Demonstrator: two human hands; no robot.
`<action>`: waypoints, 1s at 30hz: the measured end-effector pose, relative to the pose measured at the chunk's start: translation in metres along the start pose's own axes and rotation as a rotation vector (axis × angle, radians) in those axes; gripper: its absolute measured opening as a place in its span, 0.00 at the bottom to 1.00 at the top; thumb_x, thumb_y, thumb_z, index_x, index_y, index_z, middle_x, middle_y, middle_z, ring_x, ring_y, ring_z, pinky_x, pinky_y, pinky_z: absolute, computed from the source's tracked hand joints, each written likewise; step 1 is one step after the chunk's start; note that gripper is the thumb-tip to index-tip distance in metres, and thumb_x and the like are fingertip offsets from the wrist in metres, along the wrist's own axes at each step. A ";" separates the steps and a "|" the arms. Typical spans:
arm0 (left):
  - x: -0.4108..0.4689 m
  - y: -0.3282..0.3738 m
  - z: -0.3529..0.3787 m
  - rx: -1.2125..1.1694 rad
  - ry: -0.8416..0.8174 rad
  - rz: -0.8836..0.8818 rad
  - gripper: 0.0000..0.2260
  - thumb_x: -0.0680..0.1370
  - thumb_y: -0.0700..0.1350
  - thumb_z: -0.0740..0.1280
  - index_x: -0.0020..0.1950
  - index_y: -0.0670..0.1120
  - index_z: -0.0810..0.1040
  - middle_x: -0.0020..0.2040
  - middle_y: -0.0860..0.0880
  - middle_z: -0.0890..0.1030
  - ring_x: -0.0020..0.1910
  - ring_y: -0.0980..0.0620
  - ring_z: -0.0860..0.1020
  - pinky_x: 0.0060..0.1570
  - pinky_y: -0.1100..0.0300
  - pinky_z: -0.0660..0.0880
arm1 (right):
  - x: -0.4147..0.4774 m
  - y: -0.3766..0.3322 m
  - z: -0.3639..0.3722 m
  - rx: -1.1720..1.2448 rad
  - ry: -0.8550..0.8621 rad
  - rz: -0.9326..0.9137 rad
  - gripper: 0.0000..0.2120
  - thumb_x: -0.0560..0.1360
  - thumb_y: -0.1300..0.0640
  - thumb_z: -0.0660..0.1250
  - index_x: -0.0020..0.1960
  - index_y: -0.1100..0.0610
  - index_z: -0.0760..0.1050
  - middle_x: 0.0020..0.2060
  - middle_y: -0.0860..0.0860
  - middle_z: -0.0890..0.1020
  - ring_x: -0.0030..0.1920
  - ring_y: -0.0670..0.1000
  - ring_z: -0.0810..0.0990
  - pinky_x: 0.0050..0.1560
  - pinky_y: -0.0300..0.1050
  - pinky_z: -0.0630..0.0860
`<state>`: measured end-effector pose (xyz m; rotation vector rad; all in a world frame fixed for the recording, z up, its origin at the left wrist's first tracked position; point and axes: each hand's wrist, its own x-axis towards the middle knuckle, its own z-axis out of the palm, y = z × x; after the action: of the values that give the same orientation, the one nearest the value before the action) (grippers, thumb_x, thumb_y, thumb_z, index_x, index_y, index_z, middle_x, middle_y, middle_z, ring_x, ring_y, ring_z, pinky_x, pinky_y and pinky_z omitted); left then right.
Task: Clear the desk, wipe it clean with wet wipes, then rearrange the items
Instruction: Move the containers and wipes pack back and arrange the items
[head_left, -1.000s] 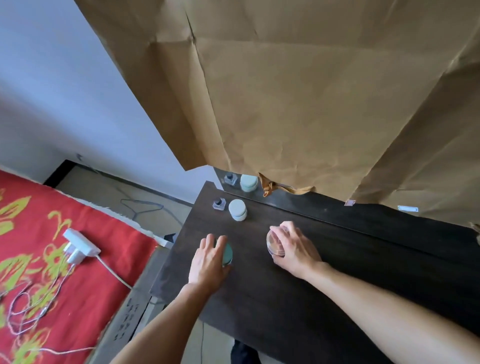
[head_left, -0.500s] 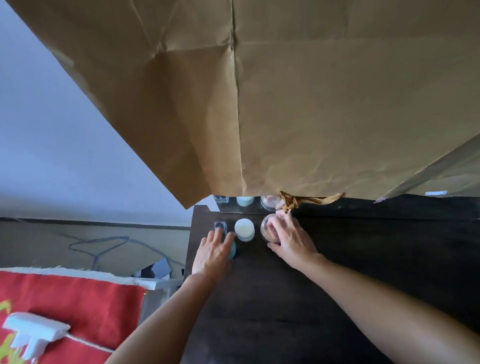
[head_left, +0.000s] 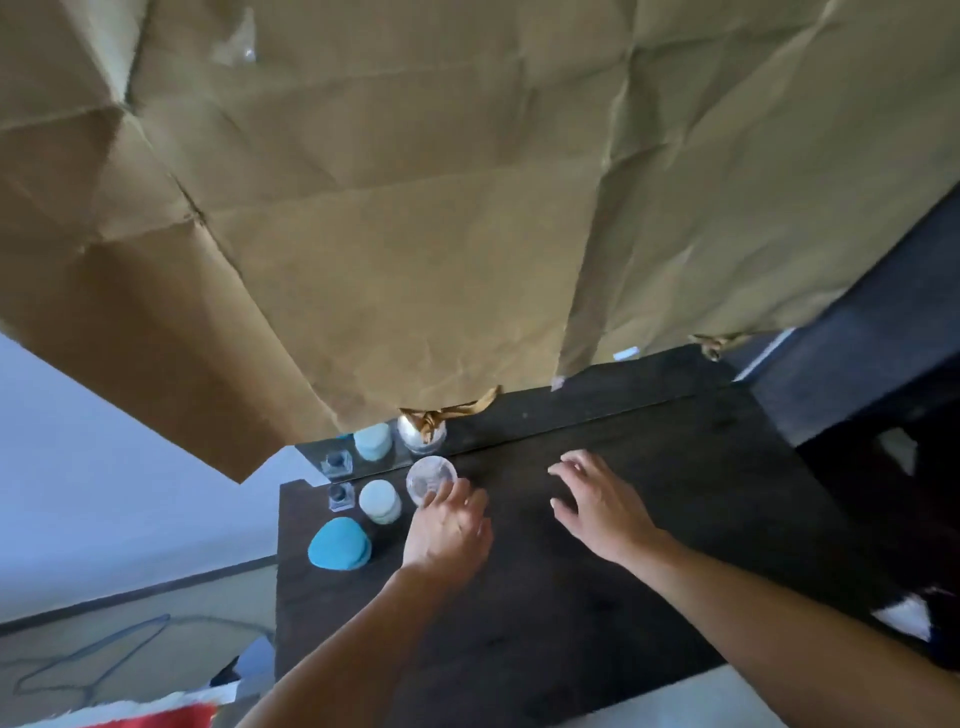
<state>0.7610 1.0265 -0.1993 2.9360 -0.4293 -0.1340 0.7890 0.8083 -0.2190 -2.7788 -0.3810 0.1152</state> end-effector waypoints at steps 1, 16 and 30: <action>0.003 0.018 0.001 -0.010 0.016 0.043 0.10 0.64 0.47 0.75 0.40 0.47 0.77 0.40 0.49 0.78 0.38 0.48 0.79 0.33 0.58 0.76 | -0.013 0.014 -0.009 -0.019 0.000 0.030 0.17 0.74 0.50 0.65 0.62 0.52 0.72 0.61 0.47 0.70 0.61 0.48 0.72 0.42 0.47 0.77; 0.027 0.341 0.030 -0.103 0.166 0.368 0.07 0.68 0.49 0.59 0.36 0.49 0.75 0.34 0.52 0.76 0.31 0.50 0.78 0.25 0.62 0.71 | -0.230 0.249 -0.141 -0.076 0.273 0.269 0.13 0.69 0.54 0.72 0.53 0.54 0.77 0.49 0.49 0.78 0.48 0.51 0.80 0.36 0.38 0.71; 0.174 0.484 -0.048 -0.248 0.429 0.626 0.03 0.73 0.43 0.67 0.45 0.46 0.79 0.43 0.50 0.77 0.40 0.51 0.76 0.34 0.60 0.73 | -0.184 0.381 -0.270 -0.080 0.457 0.343 0.13 0.76 0.50 0.64 0.59 0.53 0.74 0.51 0.47 0.73 0.45 0.47 0.76 0.39 0.39 0.69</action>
<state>0.7993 0.5267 -0.0758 2.3592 -1.1198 0.4735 0.7403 0.3269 -0.0863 -2.8073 0.2091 -0.4565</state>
